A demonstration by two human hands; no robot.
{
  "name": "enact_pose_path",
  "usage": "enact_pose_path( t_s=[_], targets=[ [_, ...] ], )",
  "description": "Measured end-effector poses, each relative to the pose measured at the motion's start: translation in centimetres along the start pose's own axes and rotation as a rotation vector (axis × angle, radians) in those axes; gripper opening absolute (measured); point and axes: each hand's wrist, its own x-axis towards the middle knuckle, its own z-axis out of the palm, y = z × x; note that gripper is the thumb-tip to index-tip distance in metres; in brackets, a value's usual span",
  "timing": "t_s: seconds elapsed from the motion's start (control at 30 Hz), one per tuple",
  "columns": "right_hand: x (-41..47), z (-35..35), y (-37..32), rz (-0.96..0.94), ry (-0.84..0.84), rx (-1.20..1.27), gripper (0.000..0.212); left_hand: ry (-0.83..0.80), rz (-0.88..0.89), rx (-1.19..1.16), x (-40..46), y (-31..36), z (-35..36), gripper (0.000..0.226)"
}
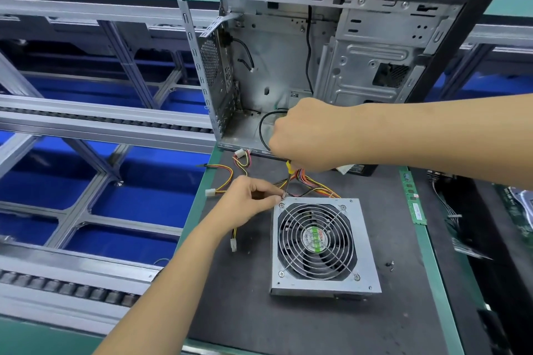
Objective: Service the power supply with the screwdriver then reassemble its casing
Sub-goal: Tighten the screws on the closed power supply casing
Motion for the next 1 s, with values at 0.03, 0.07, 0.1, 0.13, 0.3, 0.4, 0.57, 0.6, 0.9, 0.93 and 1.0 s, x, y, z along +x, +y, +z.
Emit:
enact_pose_path(
  t_s=[0.03,0.07,0.1,0.13,0.3,0.4,0.57,0.6,0.9,0.93,1.0],
  targets=[
    [-0.02,0.09,-0.05,-0.002,0.019,-0.001,0.045,0.004,-0.006,-0.007,-0.05,-0.04,-0.01,0.014],
    [-0.06,0.08,-0.08,-0.003,0.027,-0.002,0.041,0.007,-0.014,-0.014,-0.11,-0.09,-0.01,0.014],
    [-0.07,0.14,-0.12,-0.01,0.034,0.0,0.035,0.009,-0.024,-0.022,-0.15,-0.14,0.0,0.014],
    [-0.12,0.1,-0.15,-0.013,0.033,-0.003,0.03,0.008,-0.034,-0.034,-0.15,-0.18,0.0,0.014],
    [-0.29,0.5,-0.2,-0.008,-0.013,0.005,0.035,0.015,-0.052,-0.091,-0.2,-0.45,0.17,0.016],
    [-0.36,0.71,0.23,-0.014,-0.054,0.041,0.033,0.018,-0.052,-0.111,-0.25,-0.55,0.24,0.017],
    [-0.11,0.47,0.58,0.02,-0.033,0.081,0.024,0.039,-0.05,-0.135,-0.19,-0.55,0.43,0.017],
    [-0.09,0.3,0.56,0.027,-0.024,0.08,0.032,0.039,-0.053,-0.138,-0.22,-0.55,0.44,0.016],
    [-0.12,0.06,0.47,-0.012,-0.059,0.038,0.025,0.063,-0.076,-0.176,-0.42,-0.6,0.79,0.016],
    [-0.2,0.0,0.47,-0.017,-0.053,0.041,0.02,0.066,-0.075,-0.171,-0.39,-0.61,0.82,0.016],
    [-0.29,-0.14,0.37,-0.027,-0.02,0.032,0.019,0.065,-0.081,-0.171,-0.35,-0.65,0.83,0.015]
  ],
)
